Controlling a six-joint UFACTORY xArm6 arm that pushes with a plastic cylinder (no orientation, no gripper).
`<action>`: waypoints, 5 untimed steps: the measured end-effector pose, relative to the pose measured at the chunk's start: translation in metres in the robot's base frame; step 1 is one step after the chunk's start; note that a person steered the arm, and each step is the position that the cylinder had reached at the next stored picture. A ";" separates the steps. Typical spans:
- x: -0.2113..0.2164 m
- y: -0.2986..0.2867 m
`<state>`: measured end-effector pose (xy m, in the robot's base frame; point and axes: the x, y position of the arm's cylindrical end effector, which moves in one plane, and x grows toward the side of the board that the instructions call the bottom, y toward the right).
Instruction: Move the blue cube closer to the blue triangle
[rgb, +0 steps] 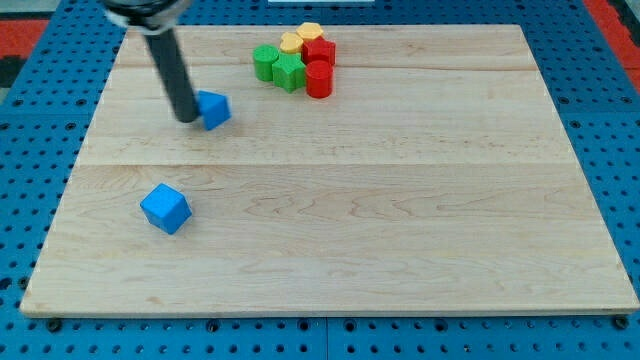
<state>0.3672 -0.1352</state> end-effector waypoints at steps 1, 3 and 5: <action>-0.009 0.049; -0.003 0.061; 0.208 0.036</action>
<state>0.5751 -0.0993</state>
